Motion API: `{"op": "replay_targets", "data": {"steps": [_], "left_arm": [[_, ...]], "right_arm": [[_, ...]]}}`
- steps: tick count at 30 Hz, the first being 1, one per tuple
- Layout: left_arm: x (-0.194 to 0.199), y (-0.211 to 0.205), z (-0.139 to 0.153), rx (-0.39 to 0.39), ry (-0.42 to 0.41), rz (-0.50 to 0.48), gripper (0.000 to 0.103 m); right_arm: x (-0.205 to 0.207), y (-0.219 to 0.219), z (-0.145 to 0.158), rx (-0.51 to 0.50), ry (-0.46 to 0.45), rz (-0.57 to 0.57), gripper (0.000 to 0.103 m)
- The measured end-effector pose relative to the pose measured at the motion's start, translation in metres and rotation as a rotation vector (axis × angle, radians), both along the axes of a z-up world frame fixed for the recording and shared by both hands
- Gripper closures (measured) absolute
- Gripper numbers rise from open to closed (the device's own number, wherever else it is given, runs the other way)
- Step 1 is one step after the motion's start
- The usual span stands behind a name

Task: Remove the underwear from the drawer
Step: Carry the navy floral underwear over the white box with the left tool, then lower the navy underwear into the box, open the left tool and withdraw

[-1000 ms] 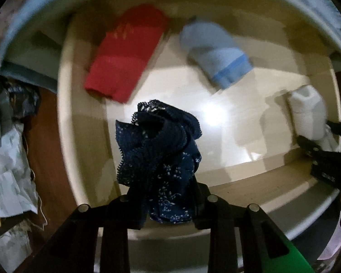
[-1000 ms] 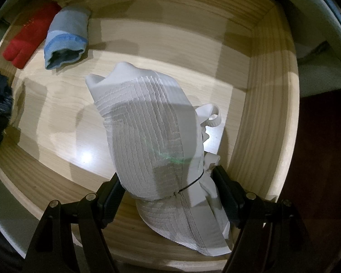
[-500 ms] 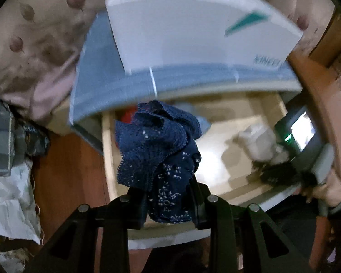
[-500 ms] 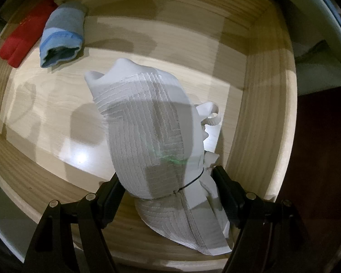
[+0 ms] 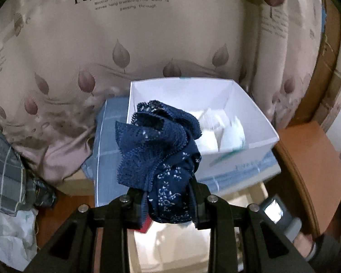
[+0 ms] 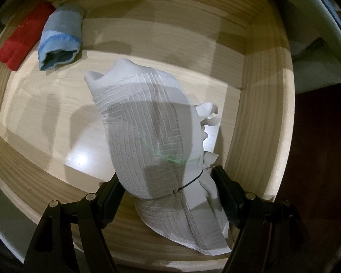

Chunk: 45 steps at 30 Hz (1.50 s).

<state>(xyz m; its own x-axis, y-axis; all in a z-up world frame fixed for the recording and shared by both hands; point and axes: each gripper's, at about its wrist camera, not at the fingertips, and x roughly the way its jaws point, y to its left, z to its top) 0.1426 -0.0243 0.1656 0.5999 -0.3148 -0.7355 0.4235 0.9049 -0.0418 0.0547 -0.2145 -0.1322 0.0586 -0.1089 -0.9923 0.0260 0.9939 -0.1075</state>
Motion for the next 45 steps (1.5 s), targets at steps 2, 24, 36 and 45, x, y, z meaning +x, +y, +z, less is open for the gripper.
{"op": "replay_targets", "data": {"steps": [2,24,36,45], "left_arm": [[0.012,-0.004,0.002,-0.012,-0.009,0.017,0.074],[0.1,-0.031,-0.054,0.027,0.163,0.12,0.055],[0.059,0.003,-0.024,-0.019,0.122,0.121,0.046],[0.005,0.051,-0.035,0.103,0.142,0.134,0.045]], "right_arm": [[-0.001,-0.001,0.001,-0.001,-0.004,-0.002,0.031],[-0.003,-0.005,0.001,0.002,-0.009,-0.003,0.031],[0.0,-0.003,0.002,-0.003,-0.005,-0.008,0.031],[0.004,0.002,0.0,-0.016,0.011,0.005,0.031]]}}
